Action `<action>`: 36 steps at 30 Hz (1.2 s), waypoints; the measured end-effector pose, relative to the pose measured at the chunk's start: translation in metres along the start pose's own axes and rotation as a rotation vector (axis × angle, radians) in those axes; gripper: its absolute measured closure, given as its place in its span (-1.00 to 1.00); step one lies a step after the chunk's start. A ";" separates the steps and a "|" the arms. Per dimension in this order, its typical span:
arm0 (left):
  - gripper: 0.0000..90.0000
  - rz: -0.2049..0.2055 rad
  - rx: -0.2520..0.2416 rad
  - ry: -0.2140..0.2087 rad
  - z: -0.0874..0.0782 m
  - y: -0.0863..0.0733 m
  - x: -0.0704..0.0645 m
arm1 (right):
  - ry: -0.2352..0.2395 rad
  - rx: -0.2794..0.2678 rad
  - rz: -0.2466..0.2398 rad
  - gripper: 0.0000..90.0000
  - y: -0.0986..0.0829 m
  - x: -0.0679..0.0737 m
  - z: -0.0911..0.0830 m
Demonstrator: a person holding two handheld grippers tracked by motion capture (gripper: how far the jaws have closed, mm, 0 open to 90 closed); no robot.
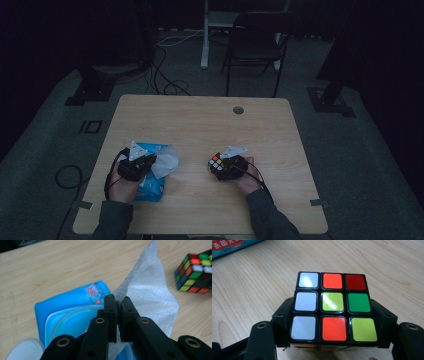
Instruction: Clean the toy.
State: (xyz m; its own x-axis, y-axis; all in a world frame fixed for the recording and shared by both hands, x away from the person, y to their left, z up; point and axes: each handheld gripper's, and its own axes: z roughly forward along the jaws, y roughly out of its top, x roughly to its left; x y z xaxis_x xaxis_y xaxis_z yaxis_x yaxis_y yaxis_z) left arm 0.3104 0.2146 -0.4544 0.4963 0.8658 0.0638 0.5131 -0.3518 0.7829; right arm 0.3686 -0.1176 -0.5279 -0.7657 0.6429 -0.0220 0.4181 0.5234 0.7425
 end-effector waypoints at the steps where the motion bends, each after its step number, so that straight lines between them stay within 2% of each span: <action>1: 0.93 0.000 0.000 0.000 0.000 0.000 0.000 | 0.000 0.000 0.000 -0.26 0.000 0.000 0.000; 4: 0.93 0.011 -0.041 -0.027 -0.006 0.007 -0.005 | -0.004 0.005 -0.005 -0.26 0.000 0.001 0.001; 10: 0.93 0.026 -0.086 -0.068 -0.008 0.019 -0.012 | -0.003 0.012 -0.003 -0.28 -0.001 0.000 0.001; 22: 0.93 0.050 -0.116 -0.123 -0.002 0.036 -0.024 | 0.002 0.012 0.001 -0.28 -0.003 -0.001 0.003; 27: 0.93 0.061 -0.117 -0.133 0.000 0.041 -0.028 | 0.007 0.017 0.004 -0.27 -0.003 -0.001 0.003; 36: 0.93 0.081 -0.128 -0.165 0.007 0.051 -0.039 | -0.010 0.007 -0.016 -0.25 -0.005 0.001 0.002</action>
State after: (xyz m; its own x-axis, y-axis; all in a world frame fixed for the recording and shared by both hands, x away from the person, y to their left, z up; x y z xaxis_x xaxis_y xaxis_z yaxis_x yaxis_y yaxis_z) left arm 0.3222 0.1606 -0.4211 0.6452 0.7632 0.0358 0.3794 -0.3607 0.8520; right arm 0.3667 -0.1182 -0.5326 -0.7672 0.6402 -0.0409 0.4093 0.5376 0.7372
